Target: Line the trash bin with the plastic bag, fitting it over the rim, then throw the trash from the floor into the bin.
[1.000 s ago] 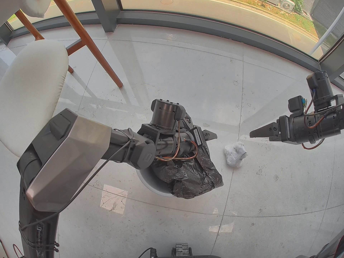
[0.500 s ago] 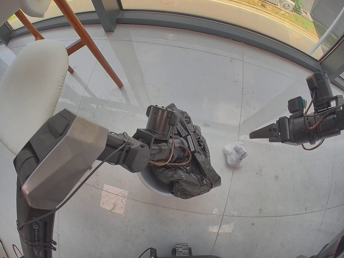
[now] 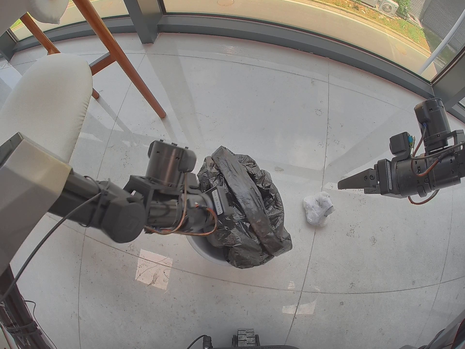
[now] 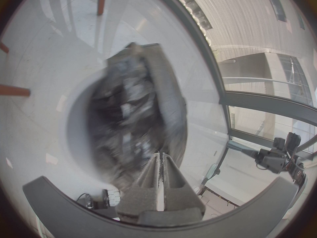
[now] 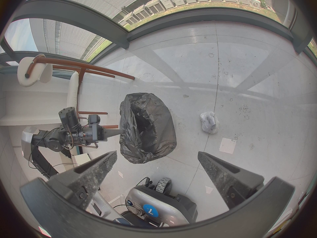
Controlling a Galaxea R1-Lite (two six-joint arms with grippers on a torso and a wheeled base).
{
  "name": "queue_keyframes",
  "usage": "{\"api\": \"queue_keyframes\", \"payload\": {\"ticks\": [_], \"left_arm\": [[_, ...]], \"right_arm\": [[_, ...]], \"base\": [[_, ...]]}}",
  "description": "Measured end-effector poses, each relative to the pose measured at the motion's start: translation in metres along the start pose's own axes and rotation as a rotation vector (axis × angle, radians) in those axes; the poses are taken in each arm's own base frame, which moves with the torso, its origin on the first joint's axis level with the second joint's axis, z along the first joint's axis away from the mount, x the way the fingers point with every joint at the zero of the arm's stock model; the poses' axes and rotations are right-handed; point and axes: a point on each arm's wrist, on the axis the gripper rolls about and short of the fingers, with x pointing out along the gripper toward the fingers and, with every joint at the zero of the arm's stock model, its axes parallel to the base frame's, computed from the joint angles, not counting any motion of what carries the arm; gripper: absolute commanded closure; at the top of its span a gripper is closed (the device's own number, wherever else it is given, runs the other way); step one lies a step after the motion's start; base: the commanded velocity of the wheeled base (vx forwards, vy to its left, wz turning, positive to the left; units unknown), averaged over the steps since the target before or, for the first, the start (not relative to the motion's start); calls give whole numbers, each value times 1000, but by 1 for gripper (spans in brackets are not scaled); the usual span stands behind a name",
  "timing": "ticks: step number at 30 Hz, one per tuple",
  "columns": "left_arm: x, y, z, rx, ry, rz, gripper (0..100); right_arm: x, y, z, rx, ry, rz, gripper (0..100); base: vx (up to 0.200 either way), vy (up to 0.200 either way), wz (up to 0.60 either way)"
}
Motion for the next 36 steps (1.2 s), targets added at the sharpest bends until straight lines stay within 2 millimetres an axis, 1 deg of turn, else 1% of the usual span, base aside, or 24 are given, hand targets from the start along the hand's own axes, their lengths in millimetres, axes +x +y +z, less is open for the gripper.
{"api": "queue_keyframes", "payload": {"ticks": [5,9,11,13,15,16,18,20,25,27,28,29,30,36], "left_arm": [[-21,26,-12,-16,-29,31,100],[-36,35,-12,-38,-79,21,100],[-41,34,-13,-48,-86,15,100],[-42,27,-11,-45,-96,-7,100],[-42,14,-7,-33,-109,-46,100],[-41,10,-6,-28,-115,-60,0],[-38,-1,-4,-15,-118,-91,0],[-31,-7,-3,-6,-116,-107,0],[-3,-24,5,6,-156,-186,0],[4,-28,6,7,-172,-212,0],[7,-29,7,7,-175,-217,0],[19,-29,5,5,-172,-224,0],[25,-29,5,4,-170,-224,0],[55,-28,7,-1,-170,-231,0]], "right_arm": [[0,0,0,-1,1,1,0],[1,0,0,-2,1,0,0],[1,0,0,-2,3,0,0],[1,0,-1,-1,4,0,0],[1,0,-1,-2,5,1,0],[2,0,-1,-2,6,1,0],[2,0,-1,-2,7,1,0],[2,1,-2,-2,9,2,0],[2,0,-4,-2,15,-1,0],[2,0,-5,-1,16,-2,0],[2,0,-5,-1,16,-2,0],[2,0,-5,-1,16,-3,0],[2,0,-5,0,16,-3,0],[2,-1,-6,3,19,-5,0]], "base": [[0,0,0],[0,0,0],[0,0,0],[0,0,0],[0,0,0],[0,0,0],[0,0,0],[0,0,0],[0,0,0],[0,0,0],[0,0,0],[0,0,0],[0,0,0],[0,0,0]]}}
